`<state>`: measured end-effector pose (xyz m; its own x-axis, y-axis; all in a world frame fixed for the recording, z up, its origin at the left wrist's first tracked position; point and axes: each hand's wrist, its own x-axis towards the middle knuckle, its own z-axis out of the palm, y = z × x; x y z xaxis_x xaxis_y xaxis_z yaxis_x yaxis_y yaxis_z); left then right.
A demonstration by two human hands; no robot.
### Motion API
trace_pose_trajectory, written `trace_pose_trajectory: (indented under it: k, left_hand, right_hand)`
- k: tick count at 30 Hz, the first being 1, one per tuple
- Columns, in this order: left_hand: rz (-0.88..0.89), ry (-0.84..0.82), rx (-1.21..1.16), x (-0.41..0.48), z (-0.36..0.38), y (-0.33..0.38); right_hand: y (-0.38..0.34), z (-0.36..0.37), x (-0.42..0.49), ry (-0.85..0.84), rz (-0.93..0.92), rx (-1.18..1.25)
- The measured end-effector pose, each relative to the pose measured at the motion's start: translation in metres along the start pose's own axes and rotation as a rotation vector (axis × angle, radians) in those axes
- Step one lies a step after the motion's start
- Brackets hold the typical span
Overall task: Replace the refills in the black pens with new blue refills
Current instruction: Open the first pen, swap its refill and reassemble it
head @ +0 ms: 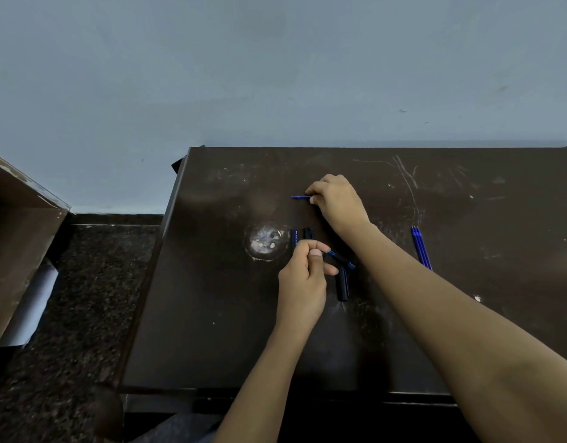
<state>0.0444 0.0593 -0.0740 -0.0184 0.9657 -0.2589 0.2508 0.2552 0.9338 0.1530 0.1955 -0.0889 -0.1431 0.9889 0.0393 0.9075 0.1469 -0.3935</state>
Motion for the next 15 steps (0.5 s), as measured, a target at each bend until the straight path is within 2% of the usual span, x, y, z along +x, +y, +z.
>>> trace_pose_trajectory:
  k: [7,10,15]
  left_hand:
    - [0.011,0.004,-0.008,0.000,0.001,0.000]
    - [0.017,0.012,-0.021,0.000,0.002,0.001]
    - [0.024,0.020,-0.026,-0.001,0.002,0.002]
  right_hand:
    - [0.000,-0.008,-0.003,0.015,-0.009,-0.065]
    - [0.002,-0.014,-0.013,0.115,0.036,0.017]
    - [0.013,-0.031,-0.051,0.270,0.231,0.226]
